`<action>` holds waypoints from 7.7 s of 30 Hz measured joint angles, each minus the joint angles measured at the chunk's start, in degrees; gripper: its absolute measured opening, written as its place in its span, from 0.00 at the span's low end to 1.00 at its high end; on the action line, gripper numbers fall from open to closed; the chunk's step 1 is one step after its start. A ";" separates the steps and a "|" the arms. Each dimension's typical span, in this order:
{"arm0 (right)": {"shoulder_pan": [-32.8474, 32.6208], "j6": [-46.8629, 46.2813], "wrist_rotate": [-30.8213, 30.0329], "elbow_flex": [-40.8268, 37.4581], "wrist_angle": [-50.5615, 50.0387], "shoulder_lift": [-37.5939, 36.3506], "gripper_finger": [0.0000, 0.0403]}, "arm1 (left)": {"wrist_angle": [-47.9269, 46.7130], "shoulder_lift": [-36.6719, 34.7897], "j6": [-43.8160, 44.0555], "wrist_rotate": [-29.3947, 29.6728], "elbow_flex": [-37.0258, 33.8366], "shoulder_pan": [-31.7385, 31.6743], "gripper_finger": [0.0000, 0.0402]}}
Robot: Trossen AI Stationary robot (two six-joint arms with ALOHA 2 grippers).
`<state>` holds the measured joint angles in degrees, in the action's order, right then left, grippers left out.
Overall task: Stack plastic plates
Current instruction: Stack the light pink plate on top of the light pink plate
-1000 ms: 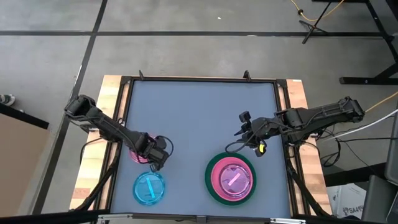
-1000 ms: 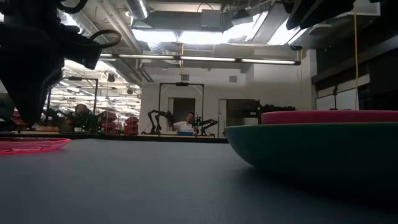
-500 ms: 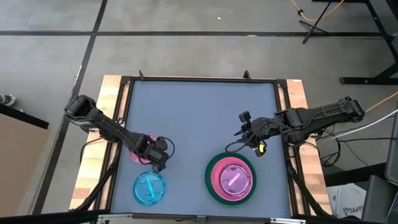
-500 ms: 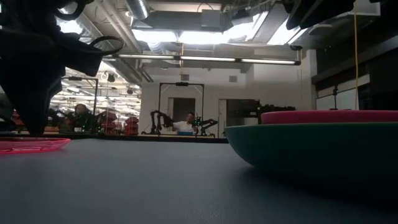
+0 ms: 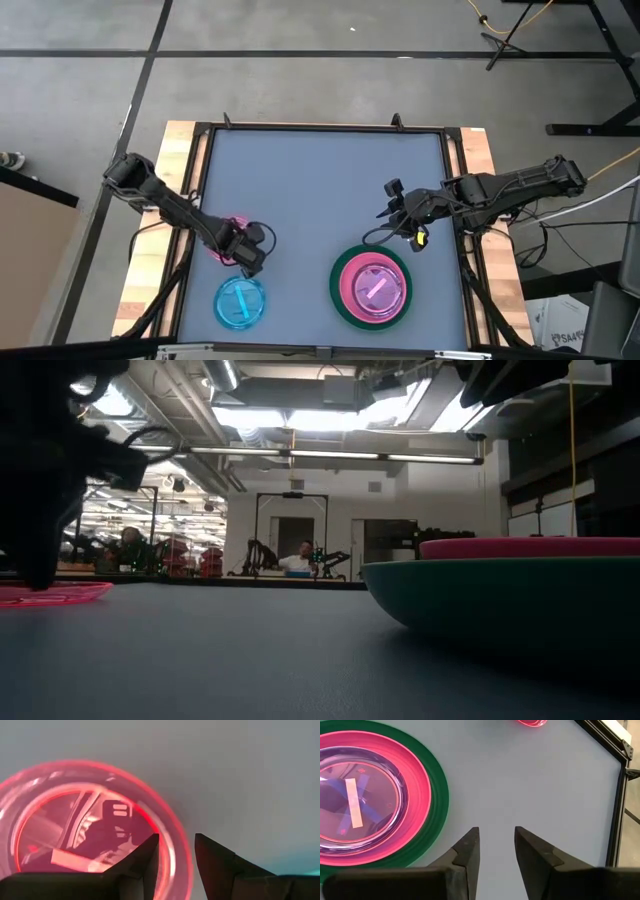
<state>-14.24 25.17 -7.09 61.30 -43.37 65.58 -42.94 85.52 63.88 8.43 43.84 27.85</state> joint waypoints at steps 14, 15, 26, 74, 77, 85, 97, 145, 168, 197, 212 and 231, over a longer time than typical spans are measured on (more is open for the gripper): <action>0.02 0.00 0.00 0.00 0.00 0.00 0.28 | 0.42 0.02 4.69 -0.21 -2.10 1.10 0.30; 0.00 0.00 0.00 0.00 0.02 0.00 0.28 | 0.42 0.02 4.68 -0.18 -2.10 1.10 0.30; 0.00 0.00 0.00 0.00 0.02 0.00 0.28 | 0.59 0.02 5.03 -0.53 -2.10 1.08 0.29; 0.02 0.24 0.00 0.00 0.35 -0.02 0.28 | 14.22 0.02 -6.12 15.69 7.20 1.04 0.00; 0.01 0.24 0.00 0.00 1.89 -0.02 0.28 | 15.70 0.02 -7.83 17.45 8.25 0.99 0.00; 0.02 0.43 0.00 0.00 7.21 -0.02 0.28 | 23.43 0.02 -11.95 19.69 8.79 0.93 0.00; 0.01 0.65 0.00 0.00 7.37 -0.02 0.28 | 39.03 0.02 -24.70 20.13 8.79 0.50 0.00; 5.93 -32.03 -10.79 0.04 19.03 0.70 0.28 | 55.78 10.03 -62.86 27.90 8.89 -3.19 0.00; 21.81 -46.39 9.74 0.04 21.22 9.79 0.28 | 54.93 10.01 -81.02 38.18 8.94 -5.63 0.00; 21.77 -47.91 10.54 0.04 22.11 12.44 0.28 | 51.10 9.99 -80.54 34.05 8.89 -7.22 0.00; 21.77 -51.03 10.78 0.04 20.57 14.16 0.28 | 51.12 9.97 -80.54 34.07 8.87 -7.22 0.00; 21.79 -52.13 10.78 0.04 21.02 13.87 0.28 | 51.11 9.94 -80.43 33.88 8.87 -6.26 0.00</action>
<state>7.55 -26.96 3.68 61.34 -22.35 79.45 8.17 95.46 -16.56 42.30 52.71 21.58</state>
